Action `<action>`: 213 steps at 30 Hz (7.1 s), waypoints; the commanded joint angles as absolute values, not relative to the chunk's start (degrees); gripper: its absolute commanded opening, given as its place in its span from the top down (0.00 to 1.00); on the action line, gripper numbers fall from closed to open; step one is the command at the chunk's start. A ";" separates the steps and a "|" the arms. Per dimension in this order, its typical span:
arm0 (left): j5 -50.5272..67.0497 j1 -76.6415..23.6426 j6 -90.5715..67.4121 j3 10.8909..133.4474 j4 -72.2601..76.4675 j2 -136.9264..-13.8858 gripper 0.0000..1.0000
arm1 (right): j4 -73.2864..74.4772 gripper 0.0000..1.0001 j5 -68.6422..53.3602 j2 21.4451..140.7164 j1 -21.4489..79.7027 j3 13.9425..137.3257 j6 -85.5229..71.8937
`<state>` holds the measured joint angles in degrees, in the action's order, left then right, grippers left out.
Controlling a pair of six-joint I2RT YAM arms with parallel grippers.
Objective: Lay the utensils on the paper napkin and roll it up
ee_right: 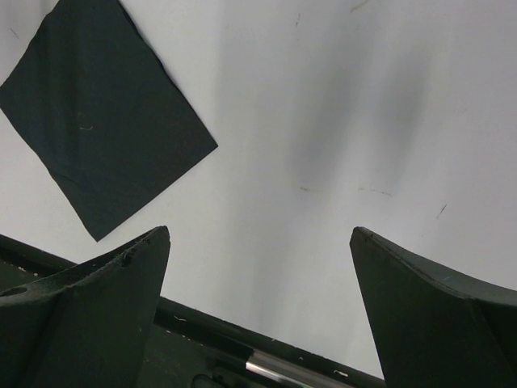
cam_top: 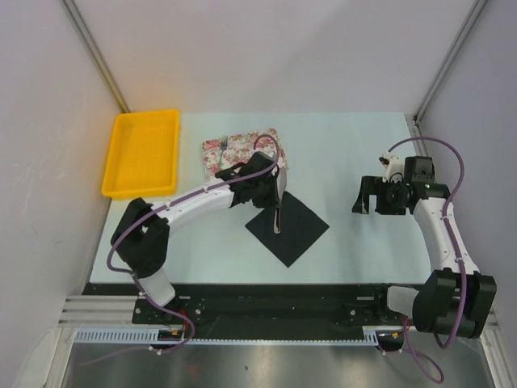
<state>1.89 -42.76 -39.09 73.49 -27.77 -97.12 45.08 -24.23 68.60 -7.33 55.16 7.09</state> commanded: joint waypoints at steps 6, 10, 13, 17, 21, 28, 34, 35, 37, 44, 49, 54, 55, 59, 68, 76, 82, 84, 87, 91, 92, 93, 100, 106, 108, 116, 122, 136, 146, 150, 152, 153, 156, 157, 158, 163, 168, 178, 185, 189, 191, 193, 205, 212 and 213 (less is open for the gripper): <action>1.67 -44.65 -46.93 75.23 -22.24 -105.73 1.00 | 43.42 0.00 -22.24 68.99 -6.77 56.08 6.59; 0.70 -45.52 -47.28 76.46 -21.97 -107.84 1.00 | 43.33 0.00 -22.59 69.52 -6.77 56.07 6.68; 0.61 -45.70 -48.07 76.46 -22.41 -109.68 1.00 | 43.24 0.00 -22.59 69.87 -6.68 56.08 6.77; 1.50 -46.14 -49.13 76.11 -22.24 -111.27 1.00 | 43.59 0.00 -22.59 69.87 -6.42 56.25 6.94; 1.23 -46.32 -48.96 76.90 -22.32 -112.32 1.00 | 44.12 0.00 -22.41 69.70 -6.33 56.25 7.47; 1.32 -46.32 -48.87 76.91 -22.85 -114.00 1.00 | 44.30 0.00 -22.59 69.52 -6.15 55.90 7.47; 0.70 -46.32 -48.08 77.17 -22.76 -113.56 1.00 | 44.21 0.00 -22.67 69.61 -5.89 56.07 7.65; 0.09 -46.41 -47.99 77.69 -22.94 -112.86 1.00 | 44.21 0.00 -22.68 69.61 -5.71 55.81 7.65; 0.18 -46.32 -47.81 77.87 -22.68 -111.89 1.00 | 44.21 0.00 -22.76 69.52 -5.71 55.72 7.65; -2.90 -46.32 -47.02 78.75 -22.59 -109.95 1.00 | 44.03 0.00 -22.94 69.70 -5.27 55.72 7.56; -2.99 -46.32 -46.93 78.75 -22.67 -110.39 1.00 | 44.21 0.00 -22.76 69.61 -5.19 55.81 7.47; -3.34 -46.41 -46.50 78.92 -22.85 -111.53 1.00 | 43.95 0.00 -22.76 69.70 -5.10 55.90 7.38; -3.43 -46.23 -46.41 78.93 -22.85 -111.71 1.00 | 43.95 0.00 -22.76 69.78 -5.18 55.90 7.38; -2.99 -45.88 -45.88 79.28 -23.11 -113.72 0.95 | 44.03 0.00 -22.76 69.87 -5.10 55.81 7.38; -3.08 -45.88 -45.35 79.36 -24.52 -114.87 0.61 | 43.95 0.00 -22.68 70.05 -5.10 55.81 7.38; -3.95 -45.79 -41.32 83.49 -26.89 -108.13 0.50 | 43.86 0.00 -22.76 69.79 -5.10 55.99 7.47; -2.40 -43.08 -29.31 82.71 -24.01 -96.78 0.24 | 43.59 0.01 -23.38 69.35 -5.10 56.34 7.38; -0.62 -39.30 -25.16 82.27 -23.29 -93.87 0.23 | 43.59 0.00 -23.64 69.26 -5.01 56.78 7.38; 5.61 -32.36 -17.86 82.70 -23.55 -93.60 0.22 | 43.68 0.00 -23.99 68.91 -4.92 57.13 7.21; 5.01 -23.23 -9.86 91.37 -29.87 -99.48 0.25 | 43.86 0.00 -24.08 68.73 -4.83 57.39 7.03; 7.62 -21.55 -8.80 92.62 -30.58 -100.71 0.26 | 43.86 0.00 -24.00 68.56 -4.75 57.39 7.03; 7.47 -20.14 -7.48 94.20 -31.63 -104.20 0.28 | 43.86 0.00 -23.99 68.64 -4.75 57.22 6.94; 7.30 -11.52 -5.45 111.17 -37.61 -119.68 0.43 | 43.77 0.00 -23.82 68.91 -4.66 57.13 6.86; 3.52 -10.90 -1.67 114.96 -35.25 -126.99 0.55 | 43.77 0.00 -23.29 68.91 -4.75 56.60 6.94; 3.43 -10.90 -1.32 115.48 -34.46 -128.14 0.56 | 43.68 0.00 -23.29 68.99 -4.75 56.51 7.03; 1.76 -10.81 -2.11 119.80 -37.35 -136.66 0.56 | 43.33 0.00 -23.11 69.52 -4.75 56.43 7.03; 1.50 -10.81 -2.11 120.49 -37.70 -138.78 0.58 | 43.15 0.00 -22.94 69.61 -4.75 55.81 7.03; 0.88 -10.81 -2.02 120.32 -40.43 -139.57 0.78 | 43.07 0.00 -23.29 70.05 -4.75 56.34 6.94; 0.18 -10.81 -4.39 121.38 -42.90 -138.36 1.00 | 43.07 0.00 -23.38 70.05 -4.75 56.78 6.86; 0.18 -10.81 -10.27 118.75 -40.17 -130.46 1.00 | 43.15 0.00 -23.38 69.87 -4.75 57.04 6.86; 1.14 -11.07 -15.10 116.38 -39.20 -127.11 1.00 | 43.24 0.00 -23.38 69.70 -4.83 57.22 6.77; 0.97 -11.34 -17.73 115.32 -38.94 -123.35 1.00 | 43.16 0.00 -23.38 69.70 -4.83 57.30 6.77; 0.79 -12.83 -21.96 112.07 -39.37 -119.02 1.00 | 43.24 0.00 -23.38 69.26 -4.83 57.30 6.77; 0.18 -13.88 -24.84 110.93 -39.90 -116.74 1.00 | 43.33 0.00 -23.55 69.08 -4.83 57.22 6.68; 0.18 -14.50 -26.35 110.13 -40.69 -115.50 1.00 | 43.33 0.00 -23.64 68.82 -4.83 57.13 6.68; 4.66 -20.12 -36.37 93.28 -37.55 -104.69 1.00 | 43.33 0.00 -23.73 68.29 -4.83 56.87 6.59; 5.71 -29.32 -40.43 82.37 -35.42 -99.32 1.00 | 43.33 0.00 -23.38 67.59 -4.92 56.69 6.50; -3.16 -45.17 -49.48 77.51 -28.30 -99.48 1.00 | 43.59 0.00 -23.12 68.38 -5.54 56.86 6.50; -8.35 -47.81 -52.73 85.24 -31.37 -110.81 1.00 | 43.42 0.00 -23.47 69.08 -6.15 57.04 6.24; -9.66 -48.08 -52.12 88.59 -31.20 -114.34 1.00 | 43.16 0.00 -23.99 68.91 -6.68 56.78 6.06; -11.50 -48.34 -51.59 90.78 -31.63 -115.40 1.00 | 43.42 0.00 -24.26 68.82 -6.85 56.86 5.98; -13.00 -48.34 -50.72 92.54 -31.73 -117.06 1.00 | 43.59 0.00 -24.26 68.65 -6.94 56.87 6.06; -14.68 -48.60 -48.87 94.75 -33.40 -120.76 1.00 | 43.95 0.00 -24.70 68.38 -7.47 56.69 5.80; -15.12 -50.36 -48.43 93.25 -32.61 -121.11 0.99 | 43.95 0.00 -25.14 68.20 -7.65 56.43 5.80; -15.12 -50.45 -48.34 93.34 -32.69 -121.37 0.99 | 43.86 0.00 -25.14 68.20 -7.65 56.43 5.89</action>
<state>-13.67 -48.93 -49.45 92.86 -33.28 -120.99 44.27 -24.14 68.95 -7.33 55.20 6.02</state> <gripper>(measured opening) 0.009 0.994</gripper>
